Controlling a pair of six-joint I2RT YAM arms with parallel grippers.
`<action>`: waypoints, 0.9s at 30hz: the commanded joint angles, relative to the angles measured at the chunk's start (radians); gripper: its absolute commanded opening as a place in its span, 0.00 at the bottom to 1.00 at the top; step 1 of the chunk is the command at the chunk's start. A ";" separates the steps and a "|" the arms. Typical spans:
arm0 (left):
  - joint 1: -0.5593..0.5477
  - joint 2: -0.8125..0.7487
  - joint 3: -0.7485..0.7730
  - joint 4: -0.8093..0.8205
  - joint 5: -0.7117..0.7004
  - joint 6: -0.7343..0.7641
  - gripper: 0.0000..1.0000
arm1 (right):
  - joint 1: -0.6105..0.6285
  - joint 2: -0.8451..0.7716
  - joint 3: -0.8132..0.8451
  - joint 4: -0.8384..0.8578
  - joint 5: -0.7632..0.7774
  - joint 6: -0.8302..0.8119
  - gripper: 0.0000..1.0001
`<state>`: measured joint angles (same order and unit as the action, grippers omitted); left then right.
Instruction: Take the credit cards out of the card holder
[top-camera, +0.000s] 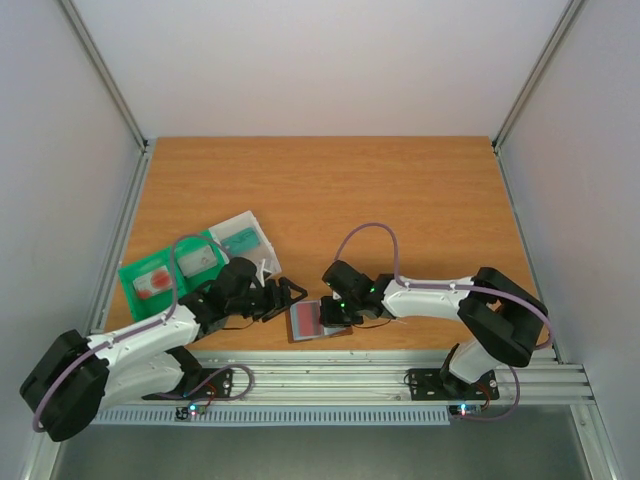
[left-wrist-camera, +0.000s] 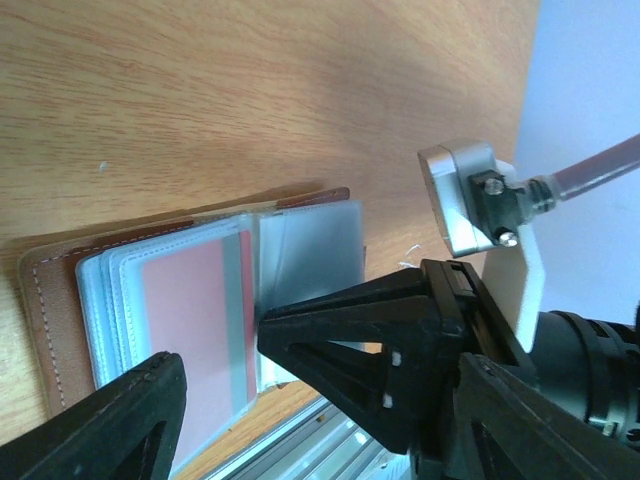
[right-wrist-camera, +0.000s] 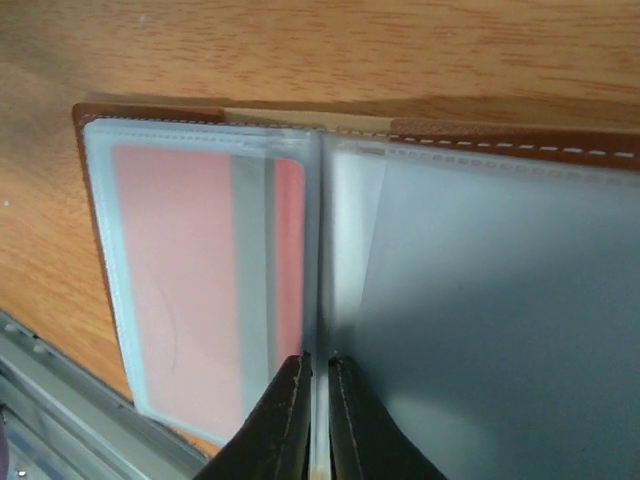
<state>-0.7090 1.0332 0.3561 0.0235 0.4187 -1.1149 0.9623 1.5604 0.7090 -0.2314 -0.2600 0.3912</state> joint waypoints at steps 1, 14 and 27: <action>-0.007 0.018 -0.023 0.075 -0.006 0.003 0.74 | 0.007 -0.044 -0.011 0.029 -0.028 0.012 0.10; -0.007 0.023 -0.023 0.041 -0.002 0.004 0.75 | 0.007 0.038 -0.045 0.053 0.032 -0.003 0.08; -0.012 0.041 -0.036 0.104 0.013 0.002 0.76 | 0.007 0.075 -0.101 0.128 0.017 0.038 0.04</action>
<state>-0.7136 1.0512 0.3325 0.0601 0.4232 -1.1191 0.9627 1.5867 0.6491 -0.0525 -0.2871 0.4141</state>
